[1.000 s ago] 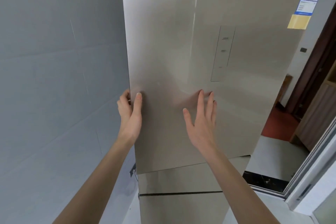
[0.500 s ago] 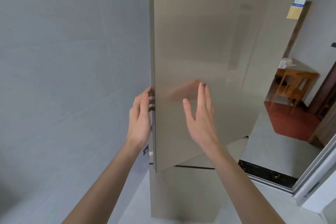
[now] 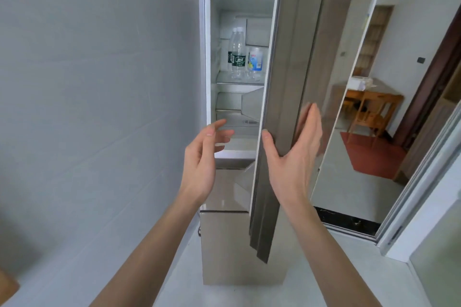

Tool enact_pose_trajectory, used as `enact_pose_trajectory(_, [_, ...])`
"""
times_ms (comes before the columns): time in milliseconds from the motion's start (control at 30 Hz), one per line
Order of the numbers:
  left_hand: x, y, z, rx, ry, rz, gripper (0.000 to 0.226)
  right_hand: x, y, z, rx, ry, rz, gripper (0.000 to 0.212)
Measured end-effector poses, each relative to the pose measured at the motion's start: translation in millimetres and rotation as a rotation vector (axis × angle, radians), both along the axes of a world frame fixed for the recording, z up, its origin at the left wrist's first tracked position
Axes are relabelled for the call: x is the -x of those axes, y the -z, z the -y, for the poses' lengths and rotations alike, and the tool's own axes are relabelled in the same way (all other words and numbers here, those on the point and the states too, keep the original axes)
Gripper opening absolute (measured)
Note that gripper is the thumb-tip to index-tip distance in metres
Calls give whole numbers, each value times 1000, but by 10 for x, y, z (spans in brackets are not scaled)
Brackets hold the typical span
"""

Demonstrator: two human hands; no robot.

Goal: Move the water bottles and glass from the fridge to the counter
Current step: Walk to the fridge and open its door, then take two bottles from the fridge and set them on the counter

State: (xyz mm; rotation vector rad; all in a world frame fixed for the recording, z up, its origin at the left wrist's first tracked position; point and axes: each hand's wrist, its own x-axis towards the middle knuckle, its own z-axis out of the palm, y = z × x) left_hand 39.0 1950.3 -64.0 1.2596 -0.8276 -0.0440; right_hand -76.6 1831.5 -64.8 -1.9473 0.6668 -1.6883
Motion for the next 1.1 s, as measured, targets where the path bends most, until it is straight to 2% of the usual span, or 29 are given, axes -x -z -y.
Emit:
enact_pose_trajectory(100, [19, 12, -77, 11, 26, 37, 48, 230, 22, -42, 19, 39, 80, 91])
enact_pose_trajectory(200, [67, 20, -128, 27, 66, 73, 51, 374, 31, -143, 305, 276, 123, 79])
enact_pose_trajectory(233, [83, 27, -146, 29, 72, 89, 56, 386, 29, -191, 423, 289, 119, 72])
enact_pose_trajectory(300, [93, 47, -190, 35, 92, 96, 63, 363, 19, -307, 554, 177, 68, 59])
enact_pose_trajectory(367, [86, 57, -245, 44, 106, 88, 65, 309, 9, -433, 487, -20, -19, 54])
enact_pose_trajectory(467, [47, 69, -330, 46, 100, 89, 64, 231, 21, -527, 225, -224, -57, 53])
enact_pose_trajectory(600, [-34, 74, -394, 36, 89, 107, 63, 206, 40, -448, -84, -325, -16, 85])
enact_pose_trajectory(667, [-62, 76, -366, 30, 86, 101, 64, 207, 61, -386, -171, -368, -17, 92])
enact_pose_trajectory(933, [-262, 37, 111, 64, 76, 89, 65, -79, -30, 69, -237, -461, 114, 72])
enact_pose_trajectory(1100, [-463, -125, 607, 80, 40, 91, 66, -388, -246, 472, -219, -536, 128, 80])
